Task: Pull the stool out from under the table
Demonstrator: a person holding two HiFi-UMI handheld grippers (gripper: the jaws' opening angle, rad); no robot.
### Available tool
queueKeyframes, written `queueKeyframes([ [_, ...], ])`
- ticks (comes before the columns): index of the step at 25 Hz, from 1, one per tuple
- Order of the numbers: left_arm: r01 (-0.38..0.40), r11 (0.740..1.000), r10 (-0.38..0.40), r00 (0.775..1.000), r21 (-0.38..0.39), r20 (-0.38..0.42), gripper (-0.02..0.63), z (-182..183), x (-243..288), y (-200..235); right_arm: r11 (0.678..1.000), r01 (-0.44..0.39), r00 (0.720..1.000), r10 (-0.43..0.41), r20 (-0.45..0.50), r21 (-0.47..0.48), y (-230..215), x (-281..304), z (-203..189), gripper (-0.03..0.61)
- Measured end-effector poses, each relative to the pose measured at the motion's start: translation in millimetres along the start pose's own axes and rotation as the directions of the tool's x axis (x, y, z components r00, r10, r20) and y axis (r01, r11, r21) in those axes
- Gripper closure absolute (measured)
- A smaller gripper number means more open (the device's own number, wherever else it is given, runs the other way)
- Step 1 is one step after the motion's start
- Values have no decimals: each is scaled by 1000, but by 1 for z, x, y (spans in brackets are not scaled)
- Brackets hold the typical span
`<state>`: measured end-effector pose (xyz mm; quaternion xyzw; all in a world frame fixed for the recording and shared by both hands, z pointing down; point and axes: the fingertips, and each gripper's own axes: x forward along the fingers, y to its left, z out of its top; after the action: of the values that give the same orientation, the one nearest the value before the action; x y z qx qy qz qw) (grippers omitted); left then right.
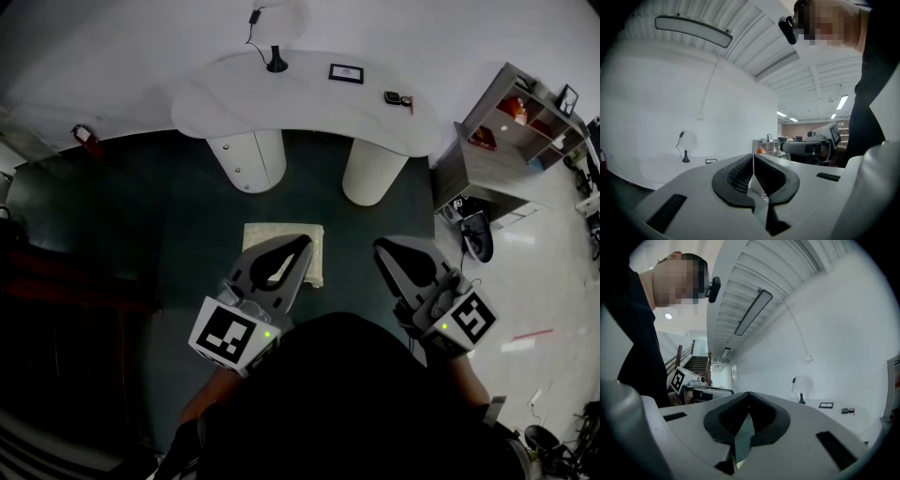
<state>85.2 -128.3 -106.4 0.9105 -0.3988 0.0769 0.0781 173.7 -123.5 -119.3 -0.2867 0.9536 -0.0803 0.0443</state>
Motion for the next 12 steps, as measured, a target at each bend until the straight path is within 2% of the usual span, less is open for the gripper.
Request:
queueKeyframes([
  [6, -7, 1000, 7, 1000, 8, -29, 594, 3, -11, -8, 1000, -7, 1000, 7, 30, 6, 14, -7, 14, 561],
  [12, -29, 1000, 30, 999, 6, -30, 594, 11, -16, -9, 1000, -22, 1000, 22, 2, -18, 20, -7, 15, 561],
])
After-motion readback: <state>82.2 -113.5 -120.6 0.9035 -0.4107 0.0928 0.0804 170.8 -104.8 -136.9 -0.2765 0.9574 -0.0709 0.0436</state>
